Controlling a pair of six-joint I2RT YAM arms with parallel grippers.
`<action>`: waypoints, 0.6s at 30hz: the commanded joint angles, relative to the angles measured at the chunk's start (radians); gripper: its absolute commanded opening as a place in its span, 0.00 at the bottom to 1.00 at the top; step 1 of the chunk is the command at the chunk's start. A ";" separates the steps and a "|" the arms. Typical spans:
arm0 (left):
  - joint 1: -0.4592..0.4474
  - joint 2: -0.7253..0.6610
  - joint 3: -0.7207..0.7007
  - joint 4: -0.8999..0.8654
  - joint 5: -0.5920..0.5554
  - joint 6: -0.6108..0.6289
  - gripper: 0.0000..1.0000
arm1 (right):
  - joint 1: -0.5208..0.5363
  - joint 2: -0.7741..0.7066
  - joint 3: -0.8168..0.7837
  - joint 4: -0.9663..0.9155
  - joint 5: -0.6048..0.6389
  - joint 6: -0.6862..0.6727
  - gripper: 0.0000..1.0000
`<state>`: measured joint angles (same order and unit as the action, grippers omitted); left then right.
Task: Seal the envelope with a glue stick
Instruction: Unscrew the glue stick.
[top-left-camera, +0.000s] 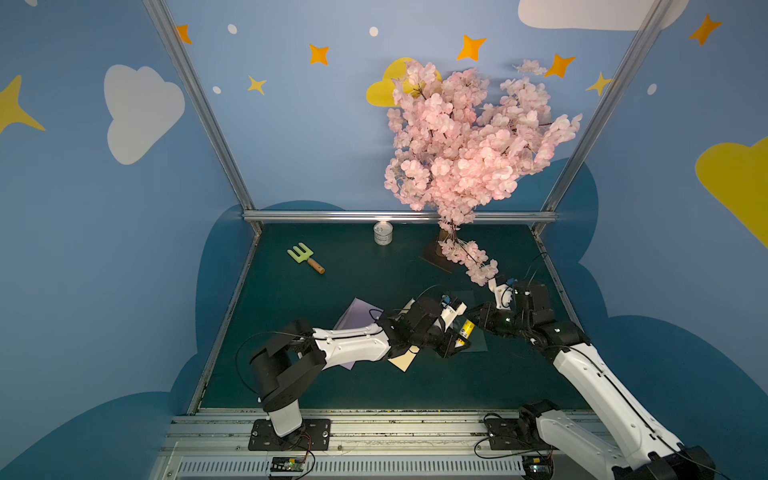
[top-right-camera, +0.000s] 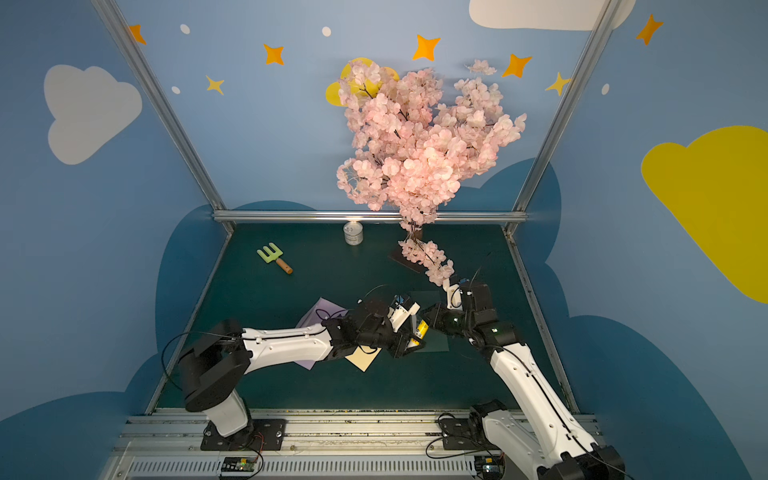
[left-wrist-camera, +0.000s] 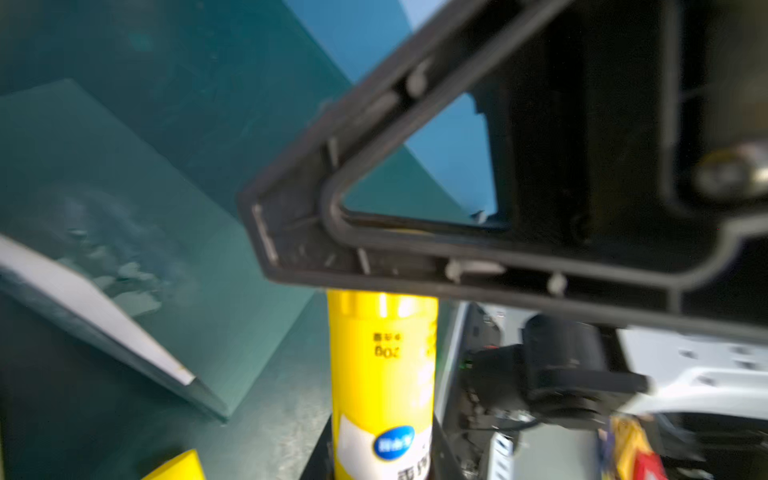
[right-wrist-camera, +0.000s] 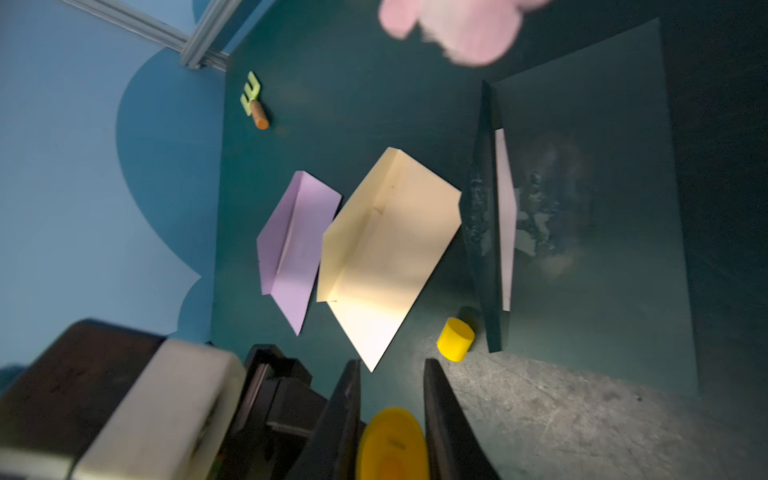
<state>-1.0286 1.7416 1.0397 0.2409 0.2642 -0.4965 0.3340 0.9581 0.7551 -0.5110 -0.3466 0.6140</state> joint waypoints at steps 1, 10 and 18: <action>0.004 0.004 0.043 -0.072 -0.195 0.030 0.03 | 0.026 0.019 0.020 -0.101 0.179 0.013 0.15; 0.063 -0.064 -0.052 0.110 0.183 -0.057 0.02 | -0.037 -0.056 0.014 0.077 -0.253 -0.027 0.75; 0.101 -0.134 -0.151 0.336 0.431 -0.197 0.02 | -0.127 -0.102 -0.153 0.460 -0.611 0.187 0.77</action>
<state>-0.9356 1.6402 0.9096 0.4255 0.5518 -0.6224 0.2165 0.8551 0.6666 -0.2611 -0.7635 0.6941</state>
